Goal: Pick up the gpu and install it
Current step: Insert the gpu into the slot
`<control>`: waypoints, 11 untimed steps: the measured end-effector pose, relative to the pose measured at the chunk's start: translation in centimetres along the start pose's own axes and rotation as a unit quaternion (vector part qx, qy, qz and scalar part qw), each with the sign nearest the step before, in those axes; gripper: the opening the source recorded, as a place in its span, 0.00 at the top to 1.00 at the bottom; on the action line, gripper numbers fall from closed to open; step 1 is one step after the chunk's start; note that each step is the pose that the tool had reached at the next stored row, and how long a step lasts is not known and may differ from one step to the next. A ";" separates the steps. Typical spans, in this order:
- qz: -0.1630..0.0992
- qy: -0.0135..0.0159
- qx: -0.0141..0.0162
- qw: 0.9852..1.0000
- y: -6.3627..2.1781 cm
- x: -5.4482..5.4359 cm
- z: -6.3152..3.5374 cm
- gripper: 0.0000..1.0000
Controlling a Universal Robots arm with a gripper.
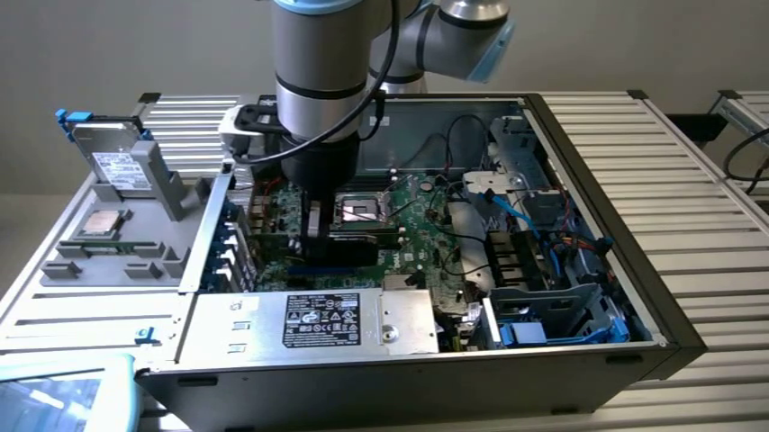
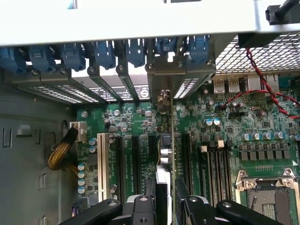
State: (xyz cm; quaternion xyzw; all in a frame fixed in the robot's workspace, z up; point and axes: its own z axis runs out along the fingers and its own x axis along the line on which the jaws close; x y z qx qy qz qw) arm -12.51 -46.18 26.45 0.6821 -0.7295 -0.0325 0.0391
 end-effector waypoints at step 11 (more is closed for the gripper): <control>-0.010 0.001 0.000 1.000 0.01 -0.1 -0.04 0.72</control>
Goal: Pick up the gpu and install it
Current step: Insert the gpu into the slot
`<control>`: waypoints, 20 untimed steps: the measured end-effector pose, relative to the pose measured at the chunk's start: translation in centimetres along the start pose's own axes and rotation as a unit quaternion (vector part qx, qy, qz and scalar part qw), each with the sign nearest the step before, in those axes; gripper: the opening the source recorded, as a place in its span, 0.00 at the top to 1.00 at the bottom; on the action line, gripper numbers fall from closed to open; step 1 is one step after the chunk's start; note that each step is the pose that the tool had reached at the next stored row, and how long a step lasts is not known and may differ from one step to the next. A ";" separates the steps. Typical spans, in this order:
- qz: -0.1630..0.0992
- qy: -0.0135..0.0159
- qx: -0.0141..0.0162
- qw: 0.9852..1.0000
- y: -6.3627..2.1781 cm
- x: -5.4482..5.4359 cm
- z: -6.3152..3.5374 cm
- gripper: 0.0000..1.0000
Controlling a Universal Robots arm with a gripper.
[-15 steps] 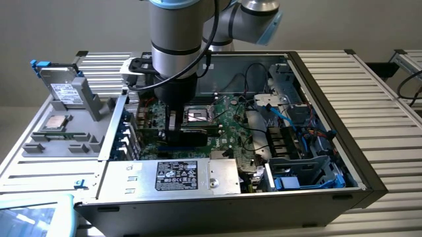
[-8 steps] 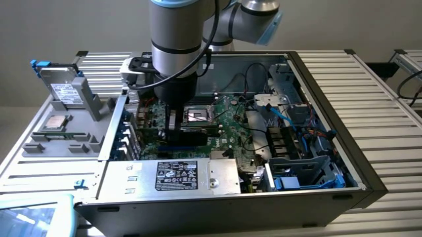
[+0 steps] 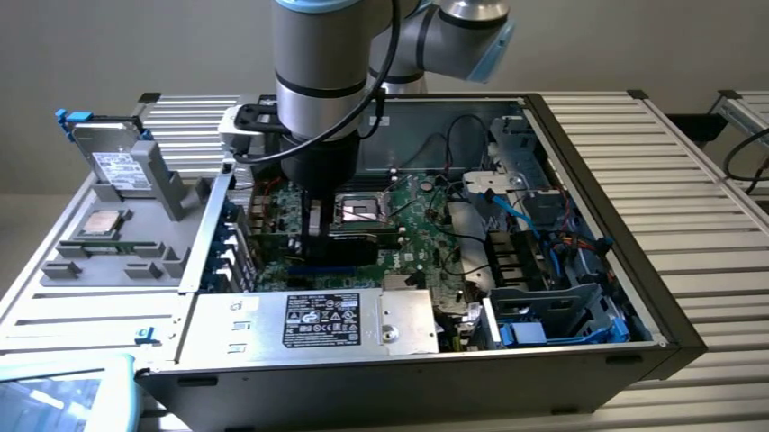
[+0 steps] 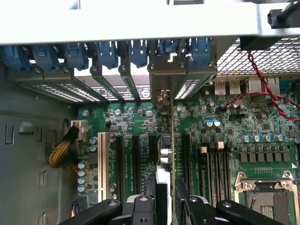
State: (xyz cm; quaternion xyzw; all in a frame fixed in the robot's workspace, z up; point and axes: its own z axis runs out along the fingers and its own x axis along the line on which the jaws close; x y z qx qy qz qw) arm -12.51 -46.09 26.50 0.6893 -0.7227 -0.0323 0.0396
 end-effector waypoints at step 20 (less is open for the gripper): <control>0.000 0.000 0.000 1.000 0.57 -0.3 0.10 0.72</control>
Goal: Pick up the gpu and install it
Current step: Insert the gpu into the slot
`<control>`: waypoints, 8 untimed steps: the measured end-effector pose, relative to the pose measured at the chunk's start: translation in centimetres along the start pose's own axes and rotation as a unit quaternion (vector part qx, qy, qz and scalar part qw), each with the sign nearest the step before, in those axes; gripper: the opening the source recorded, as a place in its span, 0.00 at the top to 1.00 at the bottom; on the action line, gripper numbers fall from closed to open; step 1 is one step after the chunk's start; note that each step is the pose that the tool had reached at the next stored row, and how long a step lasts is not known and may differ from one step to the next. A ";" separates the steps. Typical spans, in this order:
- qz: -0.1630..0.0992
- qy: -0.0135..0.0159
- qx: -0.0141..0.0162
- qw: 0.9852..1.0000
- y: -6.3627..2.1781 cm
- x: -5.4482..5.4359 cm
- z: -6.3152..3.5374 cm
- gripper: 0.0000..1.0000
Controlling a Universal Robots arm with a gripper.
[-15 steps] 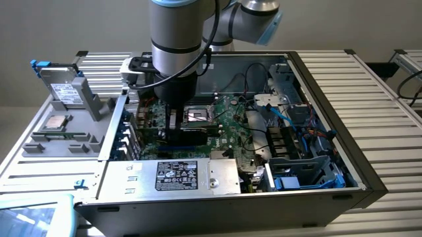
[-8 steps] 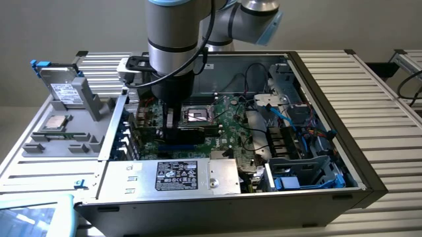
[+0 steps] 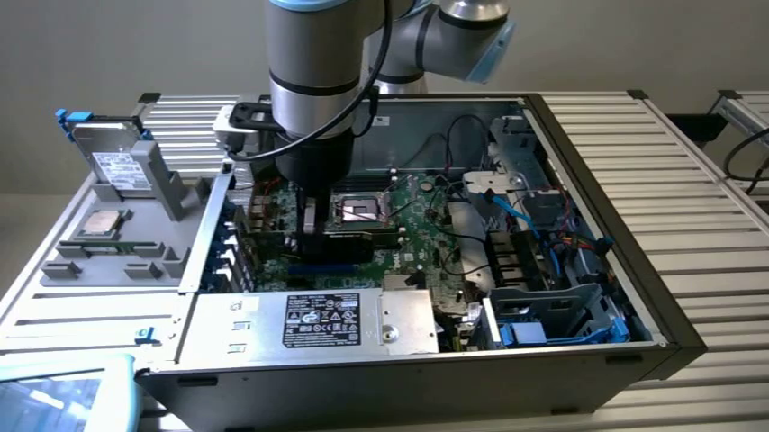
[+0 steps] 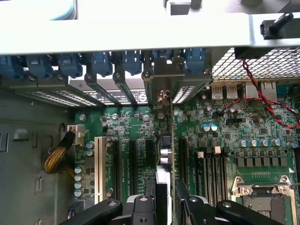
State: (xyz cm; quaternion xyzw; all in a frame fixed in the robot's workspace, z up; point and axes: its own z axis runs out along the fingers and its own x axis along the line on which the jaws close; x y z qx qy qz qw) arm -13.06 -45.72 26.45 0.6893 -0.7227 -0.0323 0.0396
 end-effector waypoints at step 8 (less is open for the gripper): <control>0.000 0.000 -0.001 1.000 -0.15 0.1 -0.07 0.72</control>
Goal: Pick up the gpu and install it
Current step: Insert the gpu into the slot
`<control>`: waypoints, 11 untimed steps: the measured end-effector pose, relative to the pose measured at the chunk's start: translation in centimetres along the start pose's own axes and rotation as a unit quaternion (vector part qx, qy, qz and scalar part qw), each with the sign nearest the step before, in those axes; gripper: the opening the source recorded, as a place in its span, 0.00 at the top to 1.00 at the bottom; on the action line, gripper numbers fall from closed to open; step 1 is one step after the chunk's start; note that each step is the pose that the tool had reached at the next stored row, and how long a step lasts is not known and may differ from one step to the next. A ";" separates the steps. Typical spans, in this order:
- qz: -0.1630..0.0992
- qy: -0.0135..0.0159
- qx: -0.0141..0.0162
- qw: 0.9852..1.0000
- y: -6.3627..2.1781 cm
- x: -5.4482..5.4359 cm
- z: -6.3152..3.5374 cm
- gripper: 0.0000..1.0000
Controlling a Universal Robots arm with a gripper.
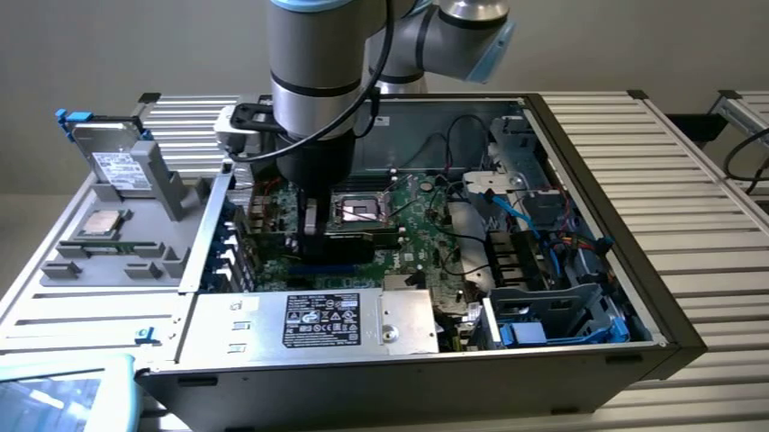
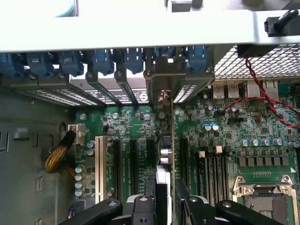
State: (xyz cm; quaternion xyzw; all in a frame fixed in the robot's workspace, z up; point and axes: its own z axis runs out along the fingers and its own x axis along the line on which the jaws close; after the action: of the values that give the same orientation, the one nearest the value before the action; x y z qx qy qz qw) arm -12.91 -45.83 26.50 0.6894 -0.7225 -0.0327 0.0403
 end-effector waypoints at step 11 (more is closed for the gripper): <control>0.000 0.000 0.000 1.000 -0.08 0.0 0.19 0.72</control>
State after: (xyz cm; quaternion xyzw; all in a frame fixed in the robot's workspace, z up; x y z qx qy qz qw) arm -12.85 -45.83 26.30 0.6894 -0.7225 -0.0331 0.0406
